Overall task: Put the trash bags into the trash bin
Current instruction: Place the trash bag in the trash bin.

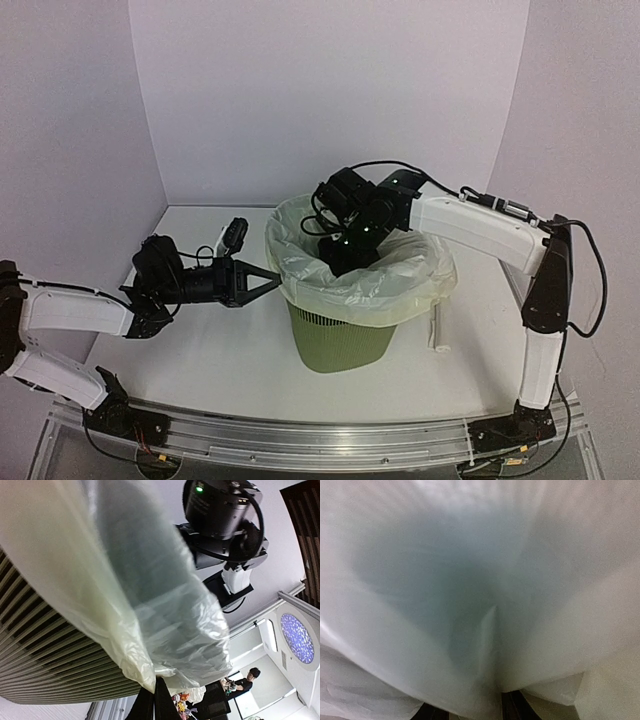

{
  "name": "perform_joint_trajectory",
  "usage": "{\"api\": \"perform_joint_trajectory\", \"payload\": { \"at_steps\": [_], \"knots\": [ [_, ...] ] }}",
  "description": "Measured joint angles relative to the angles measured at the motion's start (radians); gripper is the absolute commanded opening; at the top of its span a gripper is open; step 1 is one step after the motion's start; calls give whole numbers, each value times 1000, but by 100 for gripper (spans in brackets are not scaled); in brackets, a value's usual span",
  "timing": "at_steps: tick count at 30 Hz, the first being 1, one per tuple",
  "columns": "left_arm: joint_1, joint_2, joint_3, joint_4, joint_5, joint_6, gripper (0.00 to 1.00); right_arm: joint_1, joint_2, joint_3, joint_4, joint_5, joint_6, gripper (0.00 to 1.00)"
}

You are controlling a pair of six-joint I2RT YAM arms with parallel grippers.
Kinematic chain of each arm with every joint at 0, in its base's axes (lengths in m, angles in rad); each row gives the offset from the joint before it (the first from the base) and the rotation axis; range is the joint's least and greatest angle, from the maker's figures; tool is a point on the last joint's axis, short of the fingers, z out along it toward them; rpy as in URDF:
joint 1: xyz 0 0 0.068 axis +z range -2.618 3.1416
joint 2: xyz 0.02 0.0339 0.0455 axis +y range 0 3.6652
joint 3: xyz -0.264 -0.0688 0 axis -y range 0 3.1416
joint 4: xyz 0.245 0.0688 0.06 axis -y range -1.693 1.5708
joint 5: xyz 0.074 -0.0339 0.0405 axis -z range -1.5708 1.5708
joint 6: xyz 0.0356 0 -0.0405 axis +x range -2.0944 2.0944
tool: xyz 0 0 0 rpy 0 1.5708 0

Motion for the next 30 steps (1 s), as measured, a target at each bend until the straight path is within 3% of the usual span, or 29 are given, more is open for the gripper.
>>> {"api": "perform_joint_trajectory", "payload": {
  "at_steps": [12,19,30],
  "knots": [
    [-7,-86,41,-361,-121,116,0,0,2,-66,16,-2,9,36],
    [-7,-85,47,-397,-140,137,0,0,31,-75,31,-24,11,37],
    [-7,-72,68,-424,-157,164,0,6,52,-91,42,-43,-2,47]
  ]
}}
